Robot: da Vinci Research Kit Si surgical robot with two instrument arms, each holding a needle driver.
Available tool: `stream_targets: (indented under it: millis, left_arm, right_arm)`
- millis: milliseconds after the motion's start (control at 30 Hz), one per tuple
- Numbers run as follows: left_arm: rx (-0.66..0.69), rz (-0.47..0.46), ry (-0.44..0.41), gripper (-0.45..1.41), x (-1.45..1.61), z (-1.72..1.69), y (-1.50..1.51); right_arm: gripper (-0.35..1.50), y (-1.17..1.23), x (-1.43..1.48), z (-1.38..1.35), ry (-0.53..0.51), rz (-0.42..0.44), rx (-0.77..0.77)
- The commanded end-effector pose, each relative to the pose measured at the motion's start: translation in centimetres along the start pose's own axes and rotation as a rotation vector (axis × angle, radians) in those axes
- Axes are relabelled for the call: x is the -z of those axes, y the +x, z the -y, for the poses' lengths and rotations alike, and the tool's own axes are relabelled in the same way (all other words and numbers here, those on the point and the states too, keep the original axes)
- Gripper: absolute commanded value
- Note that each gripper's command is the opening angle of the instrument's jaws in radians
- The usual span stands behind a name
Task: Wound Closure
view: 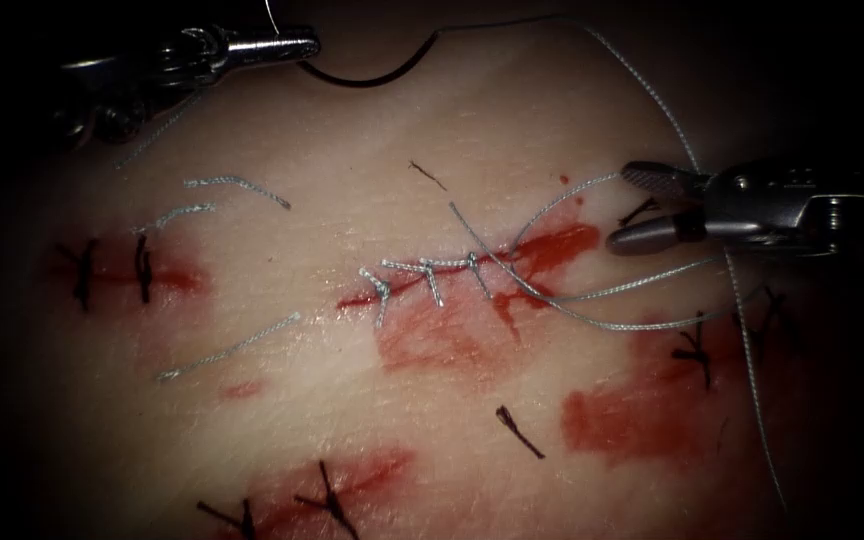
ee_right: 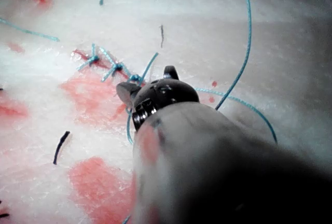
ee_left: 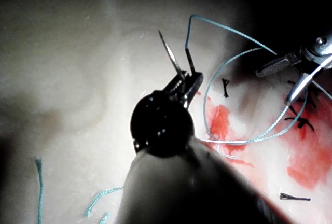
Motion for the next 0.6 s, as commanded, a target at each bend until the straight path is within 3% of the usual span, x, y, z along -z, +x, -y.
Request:
stream_targets:
  millis: [33, 167, 300, 367, 400, 433, 500, 600]
  left_arm:
    - [0.000, 0.001, -0.001, -0.45, -0.05, 0.03, -0.03]
    - [-0.001, 0.004, 0.001, -0.45, -0.05, 0.03, -0.04]
    - [0.001, 0.007, -0.004, -0.45, -0.02, 0.05, -0.02]
    - [0.004, 0.002, 0.008, -0.45, 0.04, 0.07, 0.02]
    - [0.001, -0.007, 0.029, -0.45, 0.09, 0.09, 0.07]
    - [0.005, -0.022, 0.070, -0.45, 0.22, 0.14, 0.19]
    - [0.005, -0.029, 0.090, -0.45, 0.31, 0.19, 0.27]
    - [0.001, -0.030, 0.097, -0.45, 0.35, 0.22, 0.29]
  right_arm:
    - [0.88, 0.02, -0.14, 0.12, 0.041, 0.036, 0.010]
    - [0.83, -0.06, -0.07, 0.09, 0.086, 0.101, -0.008]
    - [1.13, -0.15, 0.42, 0.08, 0.066, 0.094, -0.072]
    - [1.18, -0.12, 0.59, 0.12, 0.082, 0.088, -0.092]
    - [1.03, -0.10, 0.68, 0.14, 0.091, 0.077, -0.099]
    - [0.76, -0.07, 0.85, 0.15, 0.100, 0.069, -0.139]
    - [0.66, -0.04, 0.90, 0.13, 0.066, 0.115, -0.145]
    - [0.46, -0.07, 0.74, 0.08, -0.004, 0.207, -0.139]
